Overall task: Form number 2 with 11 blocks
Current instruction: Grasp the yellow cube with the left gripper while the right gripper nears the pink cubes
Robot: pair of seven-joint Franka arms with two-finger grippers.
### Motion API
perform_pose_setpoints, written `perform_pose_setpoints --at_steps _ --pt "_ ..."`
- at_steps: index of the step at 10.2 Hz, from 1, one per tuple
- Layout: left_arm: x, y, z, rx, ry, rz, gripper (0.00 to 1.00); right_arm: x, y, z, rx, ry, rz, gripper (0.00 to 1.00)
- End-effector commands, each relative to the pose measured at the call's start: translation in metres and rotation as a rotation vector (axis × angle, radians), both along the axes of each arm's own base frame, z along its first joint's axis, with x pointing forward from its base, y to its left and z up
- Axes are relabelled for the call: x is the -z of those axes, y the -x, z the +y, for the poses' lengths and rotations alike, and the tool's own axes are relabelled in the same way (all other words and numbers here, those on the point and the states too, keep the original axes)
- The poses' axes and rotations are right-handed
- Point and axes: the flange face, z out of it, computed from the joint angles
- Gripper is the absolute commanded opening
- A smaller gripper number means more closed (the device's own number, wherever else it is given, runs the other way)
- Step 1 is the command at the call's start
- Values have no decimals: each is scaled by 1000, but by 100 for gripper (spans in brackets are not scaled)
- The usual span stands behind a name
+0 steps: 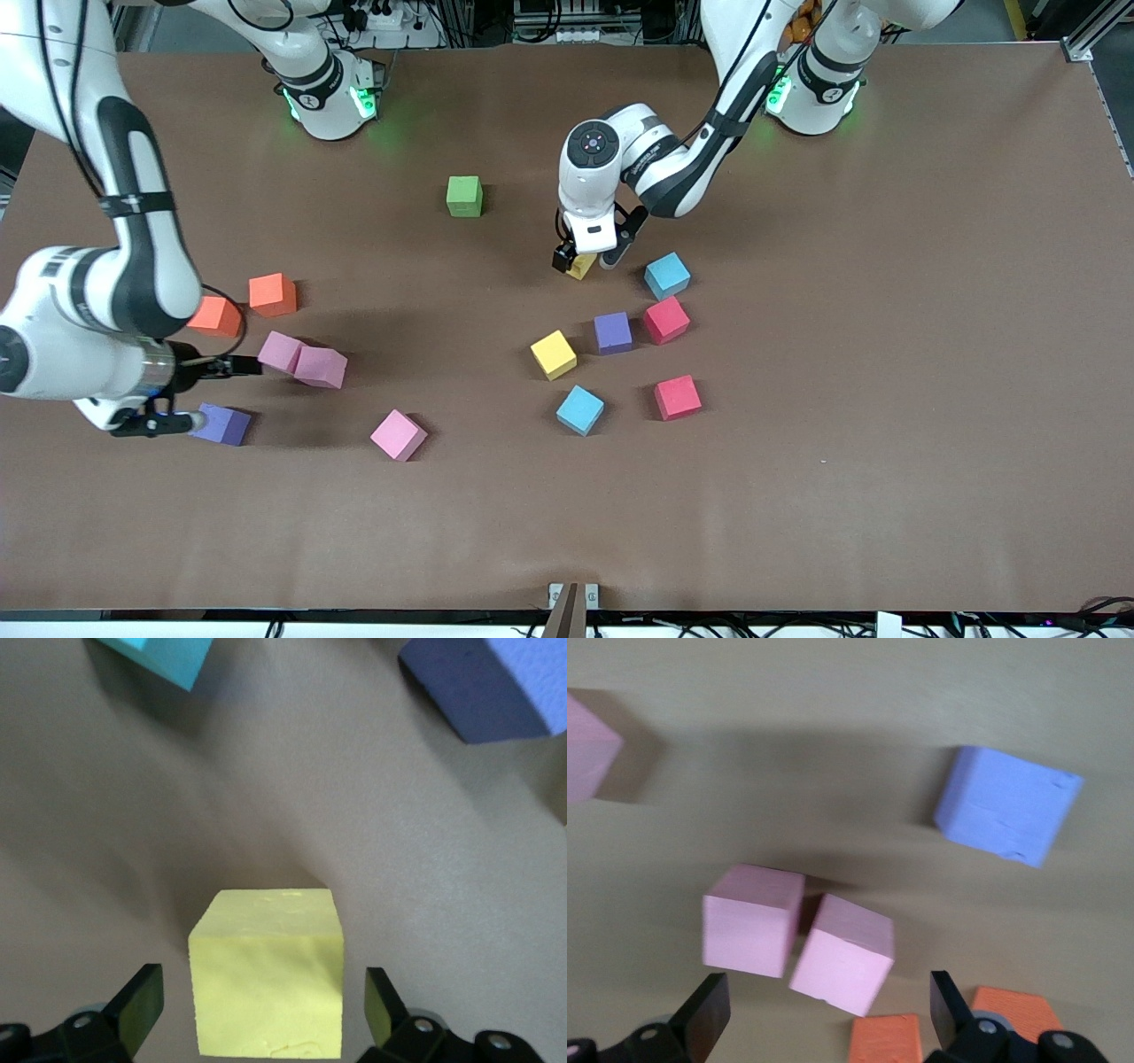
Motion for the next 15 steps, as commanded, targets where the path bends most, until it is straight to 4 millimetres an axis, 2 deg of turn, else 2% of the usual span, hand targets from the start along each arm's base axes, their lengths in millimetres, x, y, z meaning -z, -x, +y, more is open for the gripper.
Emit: perform_pose_setpoints --at_steps 1,3,4,5,6,7,9,11,13,14,15 --pt "10 5 -2 0 -3 -21 100 -15 -5 47 -55 -12 -24 100" --pt "12 5 -2 -3 -6 -22 99 -27 -9 96 -127 -9 -57 100" --pt "11 5 -2 -18 -5 -22 74 -28 -10 104 -123 -5 -67 100" --pt "11 5 -3 -32 -4 -21 43 -28 -11 107 -122 -8 -76 100" --pt "11 4 -2 -52 -6 -20 24 -31 -11 108 -121 -12 -86 100" --pt "10 5 -3 -79 -6 -18 11 -33 -11 112 -125 -15 -86 100" --pt "-2 3 -6 -158 4 -20 10 -40 -7 149 -181 -21 -102 100" --pt "-17 7 -16 -236 25 -27 10 -46 -10 167 -204 -23 -142 100" --pt "-27 23 -36 -308 46 -23 10 -41 -10 159 -210 -15 -133 100" --pt "-31 35 -53 -327 62 -15 10 -37 -7 146 -195 -13 -115 100" --pt "-26 47 -67 -363 64 -3 10 -34 -6 121 -195 -21 -86 100"
